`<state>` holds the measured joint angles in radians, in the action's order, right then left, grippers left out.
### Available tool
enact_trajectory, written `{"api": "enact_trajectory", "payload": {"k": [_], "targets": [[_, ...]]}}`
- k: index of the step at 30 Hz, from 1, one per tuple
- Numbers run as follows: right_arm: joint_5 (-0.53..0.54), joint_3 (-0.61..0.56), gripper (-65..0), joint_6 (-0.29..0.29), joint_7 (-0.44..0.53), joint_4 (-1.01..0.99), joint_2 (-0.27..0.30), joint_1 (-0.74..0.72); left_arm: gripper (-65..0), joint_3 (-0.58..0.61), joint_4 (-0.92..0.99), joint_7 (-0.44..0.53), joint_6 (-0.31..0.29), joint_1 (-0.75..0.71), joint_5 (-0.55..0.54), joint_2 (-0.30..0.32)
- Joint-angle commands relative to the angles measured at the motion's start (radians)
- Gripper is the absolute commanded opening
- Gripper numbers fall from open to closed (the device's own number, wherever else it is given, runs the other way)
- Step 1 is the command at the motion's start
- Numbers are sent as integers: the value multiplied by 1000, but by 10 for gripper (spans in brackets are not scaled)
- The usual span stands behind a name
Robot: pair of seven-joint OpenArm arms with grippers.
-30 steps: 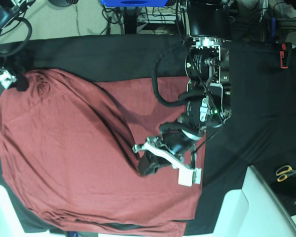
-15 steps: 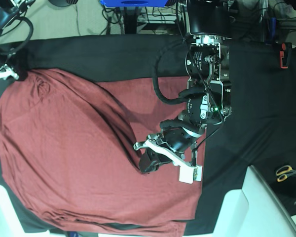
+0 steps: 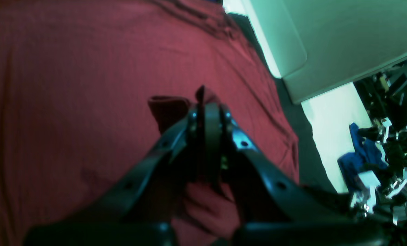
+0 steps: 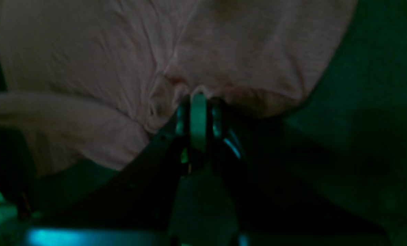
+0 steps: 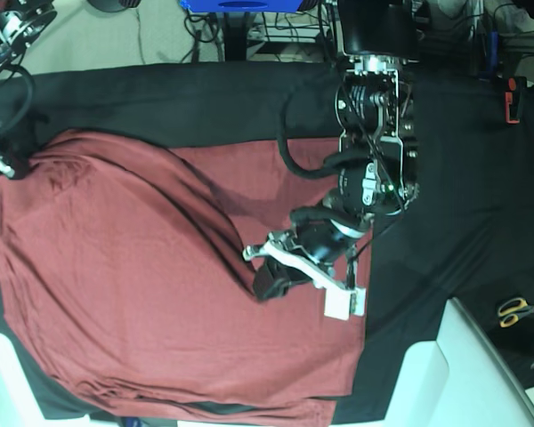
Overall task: Fold the T-shirt properly
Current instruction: 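Drag the held sleeve across the shirt body with the left gripper, then lower the sleeve onto the shirt and open the left gripper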
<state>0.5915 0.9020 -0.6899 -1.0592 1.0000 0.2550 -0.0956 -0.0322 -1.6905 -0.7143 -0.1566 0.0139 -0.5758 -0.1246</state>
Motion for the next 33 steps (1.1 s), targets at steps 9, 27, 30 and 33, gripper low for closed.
{"api": "enact_trajectory", "payload": {"k": [9, 27, 30, 33], "targets": [[20, -99, -645, -8, 23, 13, 25, -88, -650, -116, -27, 25, -8, -19, -17, 18], [18, -172, -645, 57, 24, -8, 27, -192, -650, -131, -26, 26, -8, -58, -17, 55], [20, -206, -645, 94, 84, -36, 27, -203, -650, -131, -24, 26, -8, -58, -16, 55], [20, -205, -645, 95, 127, -97, 27, -209, -650, -133, -16, 28, -8, -58, -16, 56]]}}
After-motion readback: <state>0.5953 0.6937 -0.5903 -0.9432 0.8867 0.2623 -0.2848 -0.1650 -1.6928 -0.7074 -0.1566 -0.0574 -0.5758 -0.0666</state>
